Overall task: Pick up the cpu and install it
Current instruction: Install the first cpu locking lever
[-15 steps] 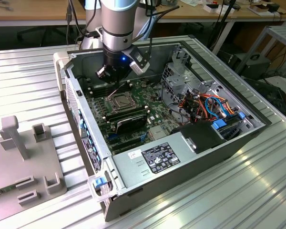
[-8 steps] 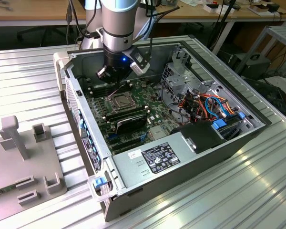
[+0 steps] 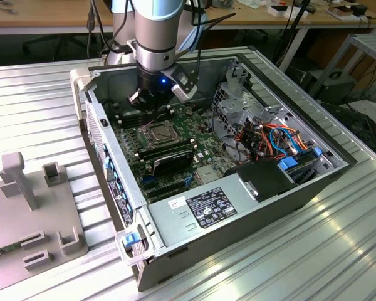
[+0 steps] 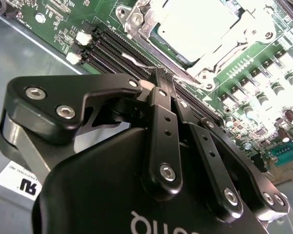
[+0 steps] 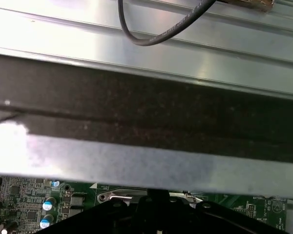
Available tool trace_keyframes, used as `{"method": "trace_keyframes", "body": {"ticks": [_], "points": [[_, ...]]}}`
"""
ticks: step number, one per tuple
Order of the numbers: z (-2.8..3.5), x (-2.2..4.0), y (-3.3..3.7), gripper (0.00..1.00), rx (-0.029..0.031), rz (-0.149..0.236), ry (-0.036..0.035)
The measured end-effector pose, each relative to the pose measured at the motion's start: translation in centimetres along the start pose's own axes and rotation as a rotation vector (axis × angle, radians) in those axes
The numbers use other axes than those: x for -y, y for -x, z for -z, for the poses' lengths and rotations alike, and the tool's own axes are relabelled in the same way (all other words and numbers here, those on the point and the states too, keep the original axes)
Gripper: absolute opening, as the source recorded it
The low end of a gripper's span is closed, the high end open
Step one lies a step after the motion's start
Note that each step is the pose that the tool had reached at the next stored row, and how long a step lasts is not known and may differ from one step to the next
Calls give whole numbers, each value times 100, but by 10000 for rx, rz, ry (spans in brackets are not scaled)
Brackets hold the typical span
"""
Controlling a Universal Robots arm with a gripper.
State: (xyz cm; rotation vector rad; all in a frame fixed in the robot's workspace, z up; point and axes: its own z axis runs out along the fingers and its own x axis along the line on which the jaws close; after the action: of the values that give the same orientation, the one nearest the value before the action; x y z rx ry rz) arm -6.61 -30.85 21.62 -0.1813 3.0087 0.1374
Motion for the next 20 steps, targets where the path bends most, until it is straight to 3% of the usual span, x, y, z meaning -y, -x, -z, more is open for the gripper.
{"method": "trace_keyframes", "body": {"ticks": [12, 20], "points": [[-111, 19, 72, 11, -8, 7, -56], [-121, 21, 82, 11, -9, 8, -55]]}}
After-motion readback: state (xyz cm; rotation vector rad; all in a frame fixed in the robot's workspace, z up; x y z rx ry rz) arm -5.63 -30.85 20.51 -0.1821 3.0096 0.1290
